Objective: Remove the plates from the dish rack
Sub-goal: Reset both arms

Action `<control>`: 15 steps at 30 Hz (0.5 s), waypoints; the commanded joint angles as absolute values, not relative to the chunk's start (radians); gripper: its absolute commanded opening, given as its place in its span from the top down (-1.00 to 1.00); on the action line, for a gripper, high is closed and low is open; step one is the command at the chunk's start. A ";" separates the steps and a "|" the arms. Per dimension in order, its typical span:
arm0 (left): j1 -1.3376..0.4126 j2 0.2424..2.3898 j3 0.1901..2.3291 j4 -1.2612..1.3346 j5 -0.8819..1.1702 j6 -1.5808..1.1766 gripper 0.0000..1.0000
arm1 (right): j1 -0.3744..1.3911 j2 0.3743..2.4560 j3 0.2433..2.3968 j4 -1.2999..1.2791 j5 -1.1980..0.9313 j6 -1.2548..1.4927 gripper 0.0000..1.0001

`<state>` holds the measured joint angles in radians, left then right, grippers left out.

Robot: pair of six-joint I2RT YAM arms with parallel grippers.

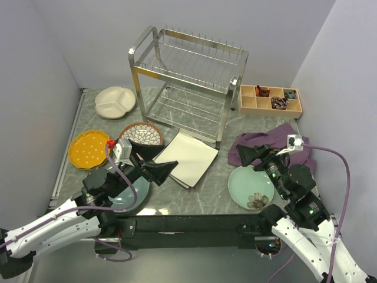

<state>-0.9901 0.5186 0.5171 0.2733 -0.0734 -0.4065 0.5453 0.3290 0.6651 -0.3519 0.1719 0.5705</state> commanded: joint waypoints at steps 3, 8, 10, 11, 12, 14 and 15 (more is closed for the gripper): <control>-0.994 0.506 0.523 0.314 -0.077 -0.405 -0.99 | 0.551 0.350 0.692 -0.339 0.196 0.557 -1.00; -0.994 0.477 0.515 0.311 -0.089 -0.411 -0.99 | 0.551 0.344 0.698 -0.342 0.207 0.560 -1.00; -0.994 0.465 0.509 0.314 -0.095 -0.413 -0.99 | 0.551 0.336 0.689 -0.334 0.209 0.558 -1.00; -0.994 0.462 0.508 0.313 -0.098 -0.413 -0.99 | 0.551 0.333 0.686 -0.333 0.210 0.558 -1.00; -0.994 0.460 0.508 0.311 -0.101 -0.411 -0.99 | 0.549 0.333 0.684 -0.331 0.210 0.557 -1.00; -0.994 0.456 0.509 0.313 -0.103 -0.410 -0.99 | 0.549 0.337 0.690 -0.339 0.215 0.584 -1.00; -0.994 0.457 0.511 0.311 -0.103 -0.410 -0.99 | 0.551 0.359 0.701 -0.354 0.219 0.591 -1.00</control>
